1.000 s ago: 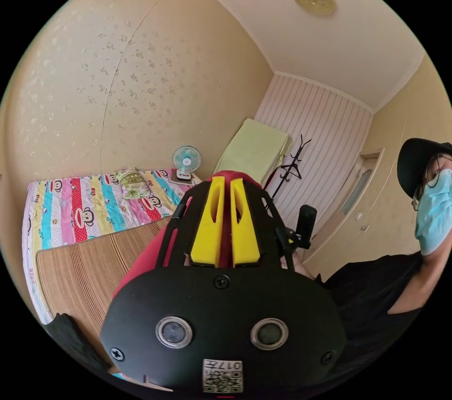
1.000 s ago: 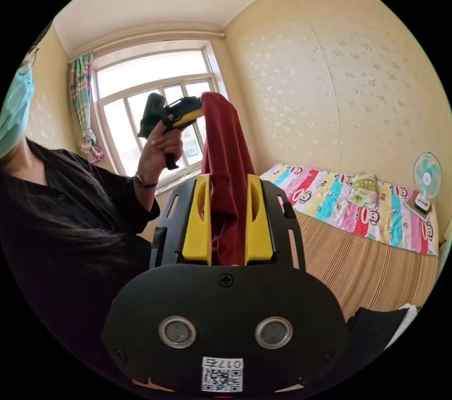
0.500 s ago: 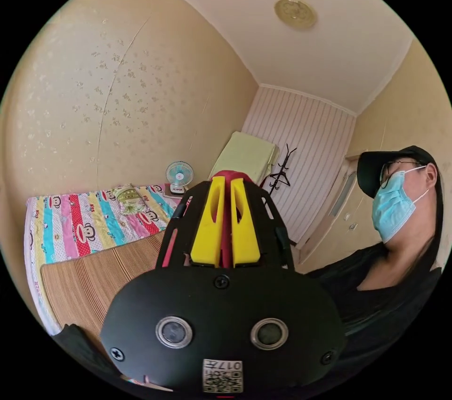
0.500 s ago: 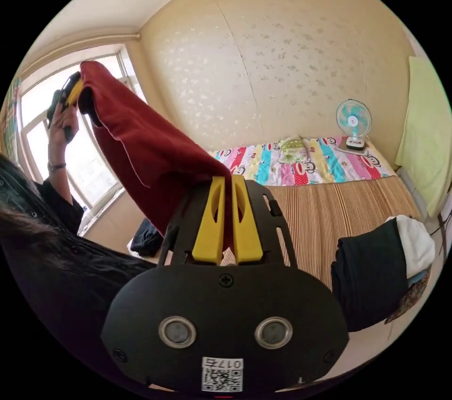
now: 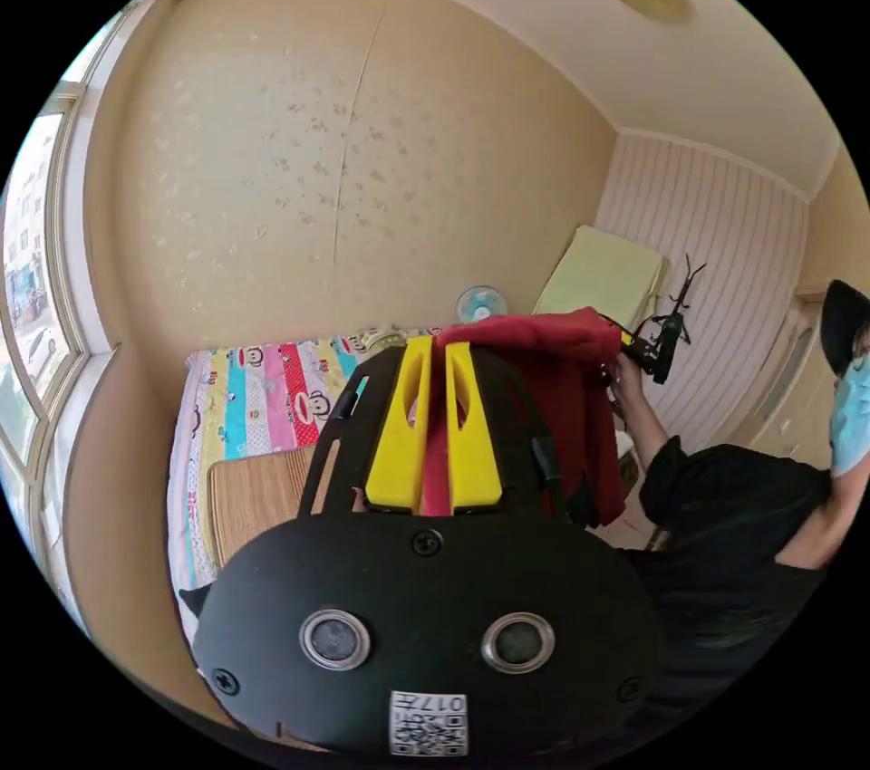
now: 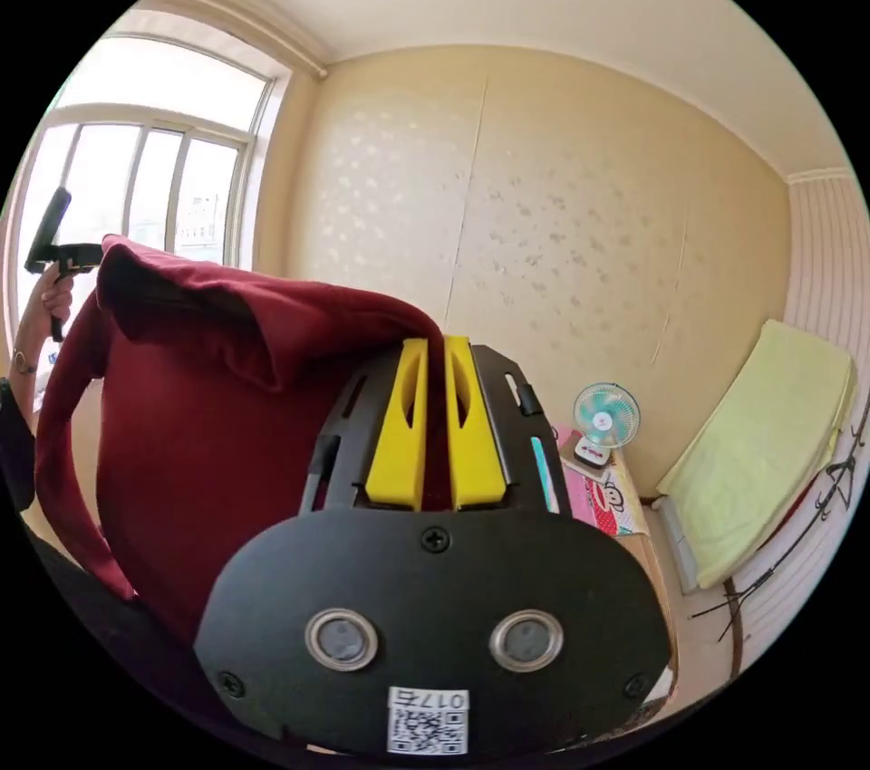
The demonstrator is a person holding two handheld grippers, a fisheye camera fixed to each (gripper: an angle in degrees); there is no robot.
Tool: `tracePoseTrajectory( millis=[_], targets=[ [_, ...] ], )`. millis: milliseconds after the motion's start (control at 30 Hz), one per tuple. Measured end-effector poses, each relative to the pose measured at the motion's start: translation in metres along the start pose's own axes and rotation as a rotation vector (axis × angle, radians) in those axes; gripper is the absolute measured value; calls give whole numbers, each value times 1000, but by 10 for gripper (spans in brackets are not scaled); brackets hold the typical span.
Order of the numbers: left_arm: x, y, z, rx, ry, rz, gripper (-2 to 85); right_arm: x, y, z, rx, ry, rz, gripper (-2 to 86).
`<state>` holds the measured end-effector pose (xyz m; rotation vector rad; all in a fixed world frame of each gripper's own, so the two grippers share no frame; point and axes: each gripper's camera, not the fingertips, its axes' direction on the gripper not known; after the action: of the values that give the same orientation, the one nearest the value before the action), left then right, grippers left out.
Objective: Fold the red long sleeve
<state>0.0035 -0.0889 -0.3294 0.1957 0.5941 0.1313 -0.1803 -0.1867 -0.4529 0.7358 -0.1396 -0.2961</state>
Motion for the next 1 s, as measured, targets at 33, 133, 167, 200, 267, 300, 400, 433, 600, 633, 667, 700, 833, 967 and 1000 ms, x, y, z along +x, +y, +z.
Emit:
tracePoseTrajectory(
  millis=[33, 133, 167, 200, 267, 300, 400, 433, 600, 633, 667, 700, 833, 967, 1000],
  targets=[
    [-37, -13, 48, -75, -78, -46, 42, 22, 5, 55, -113, -27, 30, 63],
    [-125, 3, 148, -298, -179, -233, 42, 66, 58, 151, -459, 90, 194, 68],
    [-148, 26, 178, -389, -203, -277, 43, 72, 75, 158, -479, 91, 219, 67],
    [-158, 41, 190, -434, -214, -312, 43, 81, 112, 167, -499, 56, 256, 65],
    [-180, 111, 228, -578, -159, -419, 42, 88, 179, 182, -585, -60, 277, 63],
    [-183, 130, 236, -619, -127, -438, 39, 91, 231, 192, -695, -128, 310, 62],
    [-182, 229, 268, -857, 14, -576, 16, 73, 373, 210, -1045, -245, 305, 59],
    [-177, 261, 271, -936, 62, -625, 5, 65, 415, 209, -1162, -225, 247, 60],
    [-182, 297, 244, -1116, 108, -730, -8, 80, 475, 200, -1330, -331, 79, 63],
    [-191, 284, 233, -1142, 89, -729, -9, 93, 469, 201, -1318, -323, 35, 64],
    [-201, 265, 223, -1150, 74, -711, -9, 101, 466, 203, -1311, -315, 17, 64],
    [-207, 254, 219, -1152, 68, -696, -9, 115, 459, 206, -1299, -312, -13, 63],
    [-237, 169, 210, -1165, -5, -582, -8, 167, 452, 221, -1261, -322, -11, 62],
    [-241, 129, 243, -1271, -43, -563, -6, 207, 486, 229, -1297, -399, 232, 50],
    [-239, 129, 252, -1310, -45, -559, -6, 216, 506, 228, -1332, -411, 308, 44]
  ],
)
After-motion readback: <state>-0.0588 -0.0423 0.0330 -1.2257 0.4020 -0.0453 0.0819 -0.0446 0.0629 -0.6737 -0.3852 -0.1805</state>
